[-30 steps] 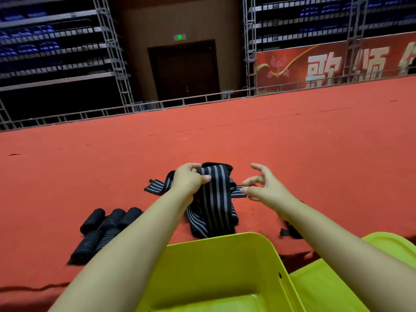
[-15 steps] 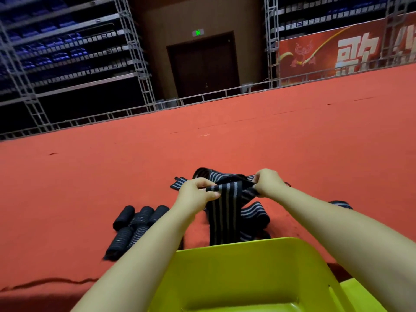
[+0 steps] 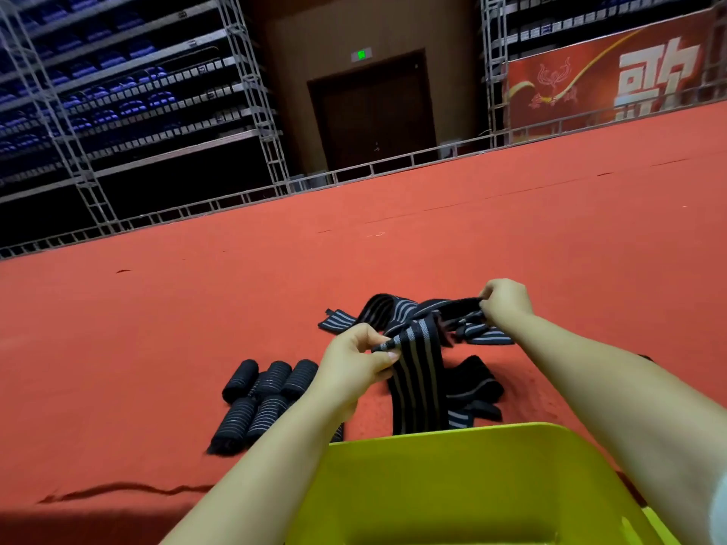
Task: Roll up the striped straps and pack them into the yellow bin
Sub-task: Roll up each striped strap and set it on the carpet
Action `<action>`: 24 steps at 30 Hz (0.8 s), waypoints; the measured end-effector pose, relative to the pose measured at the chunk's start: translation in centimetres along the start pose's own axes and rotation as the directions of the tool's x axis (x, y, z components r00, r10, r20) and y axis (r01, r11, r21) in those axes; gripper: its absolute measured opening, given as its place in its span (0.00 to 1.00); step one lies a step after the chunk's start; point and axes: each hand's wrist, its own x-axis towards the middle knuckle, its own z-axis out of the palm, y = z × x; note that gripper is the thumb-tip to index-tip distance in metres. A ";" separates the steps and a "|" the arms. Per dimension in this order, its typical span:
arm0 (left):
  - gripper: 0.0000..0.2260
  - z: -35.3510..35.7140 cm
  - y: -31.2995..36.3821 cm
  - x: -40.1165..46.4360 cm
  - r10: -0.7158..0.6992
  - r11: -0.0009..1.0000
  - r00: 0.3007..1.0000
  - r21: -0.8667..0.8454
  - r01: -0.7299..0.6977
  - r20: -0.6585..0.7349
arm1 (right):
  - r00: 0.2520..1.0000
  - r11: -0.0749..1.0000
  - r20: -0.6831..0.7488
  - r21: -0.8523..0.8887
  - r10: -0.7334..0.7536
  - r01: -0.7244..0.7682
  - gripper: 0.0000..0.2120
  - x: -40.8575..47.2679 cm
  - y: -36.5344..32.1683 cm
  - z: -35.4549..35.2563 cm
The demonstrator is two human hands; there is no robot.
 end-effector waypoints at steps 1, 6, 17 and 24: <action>0.12 -0.1 0.0 -0.1 0.011 1.000 1.000 -0.002 -0.011 -0.002 | 1.000 1.000 0.006 0.001 0.001 -0.001 0.11 0.2 -0.1 0.1; 0.13 -0.7 0.0 -0.5 0.022 0.999 1.000 -0.031 -0.022 -0.011 | 0.999 1.000 0.027 0.016 0.022 -0.023 0.10 0.7 0.2 0.3; 0.13 0.4 -0.4 0.0 0.084 0.994 0.994 -0.060 -0.089 -0.076 | 0.980 0.992 0.186 0.117 -0.066 0.045 0.22 -1.7 1.4 -2.0; 0.13 1.4 2.9 -0.2 0.241 0.961 0.957 -0.098 -0.259 -0.162 | 0.704 0.885 0.706 0.282 0.070 -0.371 0.24 -8.6 -2.8 -4.2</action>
